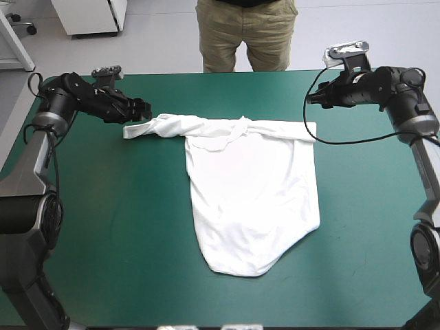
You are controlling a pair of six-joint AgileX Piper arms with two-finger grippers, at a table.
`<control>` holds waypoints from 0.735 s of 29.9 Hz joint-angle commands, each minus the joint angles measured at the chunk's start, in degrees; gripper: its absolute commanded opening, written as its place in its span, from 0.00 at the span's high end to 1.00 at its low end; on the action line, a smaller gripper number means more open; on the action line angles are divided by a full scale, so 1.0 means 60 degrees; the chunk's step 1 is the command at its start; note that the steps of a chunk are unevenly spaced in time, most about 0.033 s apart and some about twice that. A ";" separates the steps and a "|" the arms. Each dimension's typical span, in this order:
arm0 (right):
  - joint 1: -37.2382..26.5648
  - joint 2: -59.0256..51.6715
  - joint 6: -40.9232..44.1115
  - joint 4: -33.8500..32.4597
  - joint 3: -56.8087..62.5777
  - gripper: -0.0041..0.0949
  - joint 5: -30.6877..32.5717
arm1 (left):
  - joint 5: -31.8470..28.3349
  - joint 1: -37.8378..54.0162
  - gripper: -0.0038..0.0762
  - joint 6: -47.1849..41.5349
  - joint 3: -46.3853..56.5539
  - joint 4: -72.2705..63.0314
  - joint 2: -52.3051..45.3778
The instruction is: Fold the cloth
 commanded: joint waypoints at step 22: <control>0.2092 -0.4374 0.1175 0.0345 0.1125 0.49 0.4136 | -0.0045 -0.0006 0.36 -0.0335 0.2831 0.0794 -0.6389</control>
